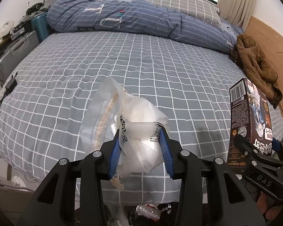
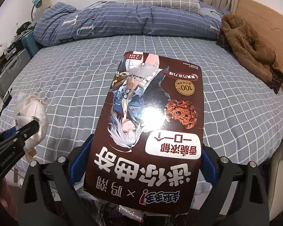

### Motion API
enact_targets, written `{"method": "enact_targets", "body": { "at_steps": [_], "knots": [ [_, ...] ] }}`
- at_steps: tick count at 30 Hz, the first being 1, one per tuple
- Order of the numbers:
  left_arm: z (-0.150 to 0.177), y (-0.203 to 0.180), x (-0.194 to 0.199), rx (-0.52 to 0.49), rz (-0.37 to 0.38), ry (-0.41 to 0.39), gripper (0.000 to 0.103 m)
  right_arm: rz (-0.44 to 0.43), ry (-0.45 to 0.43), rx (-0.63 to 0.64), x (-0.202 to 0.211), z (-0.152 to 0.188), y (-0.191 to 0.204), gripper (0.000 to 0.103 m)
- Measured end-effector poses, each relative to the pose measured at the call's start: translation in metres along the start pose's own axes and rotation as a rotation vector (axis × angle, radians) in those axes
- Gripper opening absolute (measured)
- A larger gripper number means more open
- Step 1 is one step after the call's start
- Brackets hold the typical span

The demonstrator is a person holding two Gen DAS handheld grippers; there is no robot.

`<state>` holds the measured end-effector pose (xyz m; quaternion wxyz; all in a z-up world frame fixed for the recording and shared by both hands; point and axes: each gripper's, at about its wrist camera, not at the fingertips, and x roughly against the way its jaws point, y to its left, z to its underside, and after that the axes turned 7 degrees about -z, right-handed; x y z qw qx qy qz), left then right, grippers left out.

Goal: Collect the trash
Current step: 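Lift the drawstring bag and brown box with both tools and carry them over the bin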

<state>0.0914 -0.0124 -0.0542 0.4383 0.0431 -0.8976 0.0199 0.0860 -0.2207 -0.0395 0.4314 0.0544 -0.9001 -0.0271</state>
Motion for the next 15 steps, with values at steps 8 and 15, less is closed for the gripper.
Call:
{"method": "enact_targets", "body": {
  "at_steps": [8,15],
  "knots": [
    [0.019,-0.004,0.017,-0.002,0.015,0.004,0.039,0.005,-0.012,0.004,0.025,0.015,-0.001,0.092],
    [0.036,-0.008,0.030,-0.016,0.018,0.004,0.039,0.002,-0.018,0.008,0.040,0.029,-0.001,0.092]
  ]
}}
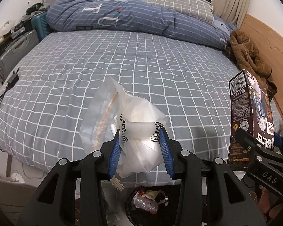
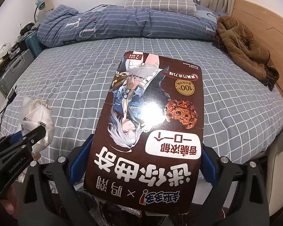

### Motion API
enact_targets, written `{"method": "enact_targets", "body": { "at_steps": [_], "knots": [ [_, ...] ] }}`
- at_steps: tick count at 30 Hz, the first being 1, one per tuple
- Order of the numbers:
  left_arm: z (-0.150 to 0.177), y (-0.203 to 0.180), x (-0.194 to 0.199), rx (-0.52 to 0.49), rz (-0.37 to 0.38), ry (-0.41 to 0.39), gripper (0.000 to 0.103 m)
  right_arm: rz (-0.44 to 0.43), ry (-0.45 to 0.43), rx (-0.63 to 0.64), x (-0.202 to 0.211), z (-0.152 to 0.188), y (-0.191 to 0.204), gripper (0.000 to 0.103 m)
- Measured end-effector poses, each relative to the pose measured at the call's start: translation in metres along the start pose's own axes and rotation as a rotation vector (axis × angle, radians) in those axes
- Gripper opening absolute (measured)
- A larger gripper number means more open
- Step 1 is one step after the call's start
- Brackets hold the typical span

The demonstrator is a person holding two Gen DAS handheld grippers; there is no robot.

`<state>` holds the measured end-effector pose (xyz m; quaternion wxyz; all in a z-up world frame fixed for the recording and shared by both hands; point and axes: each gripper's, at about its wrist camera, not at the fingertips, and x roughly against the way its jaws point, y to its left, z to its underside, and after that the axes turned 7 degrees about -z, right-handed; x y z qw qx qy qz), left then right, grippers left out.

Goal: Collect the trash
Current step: 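Lift the drawstring bag and brown box with both tools and carry them over the bin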

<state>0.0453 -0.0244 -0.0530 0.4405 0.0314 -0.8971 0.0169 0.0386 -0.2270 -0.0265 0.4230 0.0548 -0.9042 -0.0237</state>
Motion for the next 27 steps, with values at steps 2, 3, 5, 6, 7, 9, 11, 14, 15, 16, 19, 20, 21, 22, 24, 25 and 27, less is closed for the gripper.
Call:
{"method": "enact_targets", "body": {
  "at_steps": [2,3,5,6,7,9,11,14,15,16,19,20,21,22,24,25,27],
  "knots": [
    [0.004,-0.001,0.003,-0.002,0.002,0.001,0.039,-0.001,-0.001,0.001,0.002,0.002,0.000,0.092],
    [0.006,-0.001,0.004,0.002,0.006,0.003,0.039,-0.002,-0.001,0.000,0.002,0.002,0.000,0.092],
    [0.009,-0.002,0.006,0.003,0.012,0.005,0.039,-0.004,0.000,0.002,0.005,0.005,0.001,0.092],
    [0.010,-0.003,0.008,0.002,0.011,0.004,0.039,-0.005,-0.001,0.006,0.007,0.008,0.002,0.092],
    [0.012,-0.003,0.010,0.000,0.011,0.002,0.039,-0.005,-0.002,0.010,0.009,0.011,0.002,0.092],
    [0.016,-0.004,0.014,-0.002,0.013,0.000,0.039,-0.007,-0.005,0.017,0.013,0.015,0.004,0.092],
    [0.020,-0.006,0.019,-0.008,0.016,-0.003,0.039,-0.008,-0.005,0.018,0.016,0.021,0.004,0.092],
    [0.026,-0.008,0.025,-0.012,0.017,-0.006,0.039,-0.011,-0.007,0.026,0.021,0.027,0.005,0.092],
    [0.029,-0.009,0.027,-0.014,0.019,-0.006,0.039,-0.011,-0.007,0.031,0.023,0.031,0.006,0.092],
    [0.030,-0.009,0.028,-0.016,0.019,-0.006,0.039,-0.012,-0.009,0.033,0.025,0.034,0.007,0.092],
    [0.039,-0.011,0.033,-0.018,0.020,-0.004,0.039,-0.012,-0.013,0.040,0.031,0.043,0.009,0.092],
    [0.043,-0.012,0.034,-0.021,0.022,0.000,0.039,-0.014,-0.013,0.040,0.033,0.046,0.009,0.092],
    [0.047,-0.013,0.036,-0.023,0.023,0.001,0.039,-0.014,-0.013,0.044,0.035,0.050,0.010,0.093],
    [0.049,-0.013,0.037,-0.025,0.022,0.002,0.039,-0.012,-0.012,0.047,0.036,0.053,0.010,0.093],
    [0.056,-0.015,0.039,-0.031,0.022,0.005,0.039,-0.012,-0.006,0.054,0.038,0.059,0.011,0.093],
    [0.060,-0.015,0.039,-0.032,0.023,0.006,0.039,-0.007,-0.002,0.060,0.039,0.062,0.011,0.093],
    [0.068,-0.017,0.039,-0.038,0.027,0.016,0.039,-0.005,0.001,0.059,0.041,0.067,0.008,0.093]
  ]
}}
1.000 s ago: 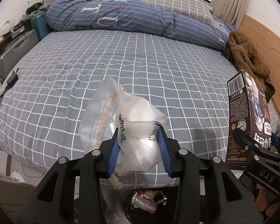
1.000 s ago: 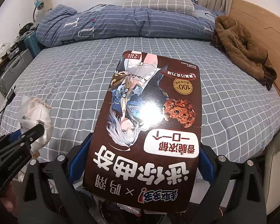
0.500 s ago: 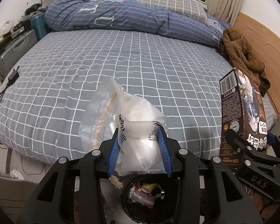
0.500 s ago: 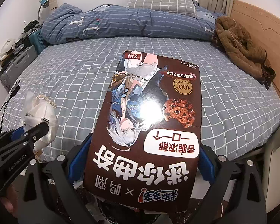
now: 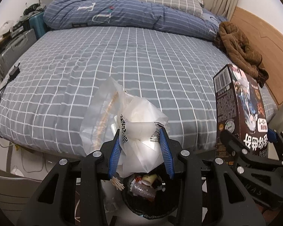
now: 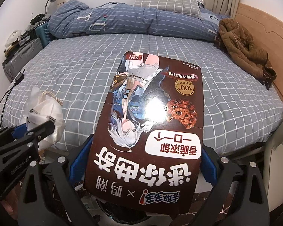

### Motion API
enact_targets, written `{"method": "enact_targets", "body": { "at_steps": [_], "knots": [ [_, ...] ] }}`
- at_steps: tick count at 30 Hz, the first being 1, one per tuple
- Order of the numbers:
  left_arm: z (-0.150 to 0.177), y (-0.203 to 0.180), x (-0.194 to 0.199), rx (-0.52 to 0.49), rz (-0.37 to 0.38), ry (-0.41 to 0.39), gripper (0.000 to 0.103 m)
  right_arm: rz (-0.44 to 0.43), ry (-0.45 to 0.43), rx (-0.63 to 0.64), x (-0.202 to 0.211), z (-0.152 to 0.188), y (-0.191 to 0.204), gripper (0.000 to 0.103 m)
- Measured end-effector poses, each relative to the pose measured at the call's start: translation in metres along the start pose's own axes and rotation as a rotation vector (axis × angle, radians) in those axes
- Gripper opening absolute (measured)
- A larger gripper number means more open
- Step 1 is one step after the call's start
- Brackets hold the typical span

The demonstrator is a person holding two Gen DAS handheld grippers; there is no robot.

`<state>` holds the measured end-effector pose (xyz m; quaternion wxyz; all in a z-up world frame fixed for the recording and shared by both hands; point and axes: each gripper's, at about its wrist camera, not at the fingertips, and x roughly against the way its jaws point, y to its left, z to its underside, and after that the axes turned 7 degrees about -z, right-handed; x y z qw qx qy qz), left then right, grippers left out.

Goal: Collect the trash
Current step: 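Lift the drawstring bag and brown box with both tools and carry them over the bin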

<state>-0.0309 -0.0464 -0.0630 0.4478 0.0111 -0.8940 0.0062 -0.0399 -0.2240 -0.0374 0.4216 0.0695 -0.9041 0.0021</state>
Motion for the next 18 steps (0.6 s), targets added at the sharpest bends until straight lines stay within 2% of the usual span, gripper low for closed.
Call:
{"method": "enact_targets", "body": {
  "at_steps": [18],
  "knots": [
    [0.061,-0.008,-0.011,-0.033,-0.008,0.064,0.039,0.004,0.053,-0.013,-0.008,0.060,-0.009,0.093]
  ]
}}
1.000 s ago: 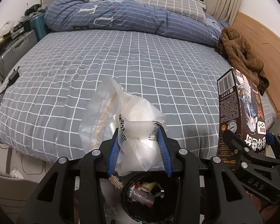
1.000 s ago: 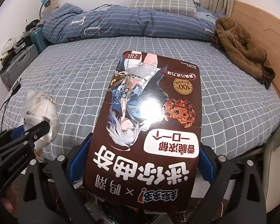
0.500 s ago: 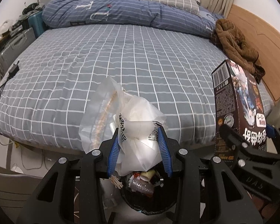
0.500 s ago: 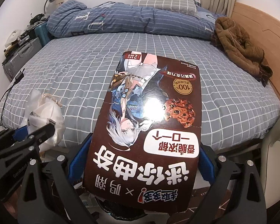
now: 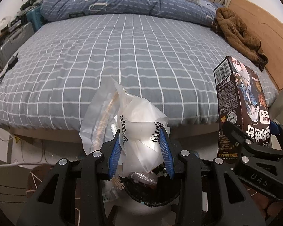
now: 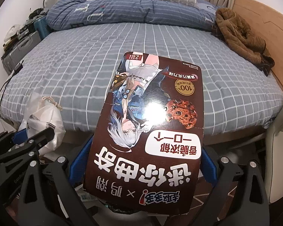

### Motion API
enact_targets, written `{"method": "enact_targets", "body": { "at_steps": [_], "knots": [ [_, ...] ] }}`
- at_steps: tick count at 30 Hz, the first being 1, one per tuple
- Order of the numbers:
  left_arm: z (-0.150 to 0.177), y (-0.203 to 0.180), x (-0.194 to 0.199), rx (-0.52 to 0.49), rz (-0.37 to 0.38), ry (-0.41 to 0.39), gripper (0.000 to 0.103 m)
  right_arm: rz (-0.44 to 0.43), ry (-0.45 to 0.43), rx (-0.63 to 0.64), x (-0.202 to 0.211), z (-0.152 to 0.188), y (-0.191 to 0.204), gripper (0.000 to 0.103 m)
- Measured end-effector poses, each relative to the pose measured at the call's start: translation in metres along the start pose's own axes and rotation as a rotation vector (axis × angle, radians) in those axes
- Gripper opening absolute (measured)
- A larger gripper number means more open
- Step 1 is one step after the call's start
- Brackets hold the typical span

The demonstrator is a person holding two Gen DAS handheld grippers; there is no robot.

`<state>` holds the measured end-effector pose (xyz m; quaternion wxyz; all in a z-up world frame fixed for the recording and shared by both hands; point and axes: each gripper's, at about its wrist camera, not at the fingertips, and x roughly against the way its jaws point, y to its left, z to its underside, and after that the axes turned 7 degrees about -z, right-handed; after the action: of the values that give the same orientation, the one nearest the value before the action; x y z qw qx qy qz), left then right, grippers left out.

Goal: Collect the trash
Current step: 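Lift the drawstring bag and brown box with both tools and carry them over the bin, then open the right tool to drop the box while the left tool releases the drawstring bag into the bin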

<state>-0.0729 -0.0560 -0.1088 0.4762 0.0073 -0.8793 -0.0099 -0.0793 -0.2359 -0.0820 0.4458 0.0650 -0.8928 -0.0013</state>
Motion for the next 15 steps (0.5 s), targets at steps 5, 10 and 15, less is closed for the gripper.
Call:
{"method": "enact_targets", "body": {
  "at_steps": [5,10,15],
  "knots": [
    [0.019,0.001,-0.006,0.000,-0.004,0.018,0.039,-0.006,0.028,0.008,-0.010,0.021,0.004,0.093],
    [0.035,0.004,-0.016,0.007,-0.004,0.043,0.039,-0.020,0.074,-0.001,-0.026,0.043,0.008,0.093],
    [0.053,0.006,-0.036,0.010,-0.009,0.082,0.039,-0.023,0.118,-0.005,-0.045,0.061,0.009,0.093]
  ]
}}
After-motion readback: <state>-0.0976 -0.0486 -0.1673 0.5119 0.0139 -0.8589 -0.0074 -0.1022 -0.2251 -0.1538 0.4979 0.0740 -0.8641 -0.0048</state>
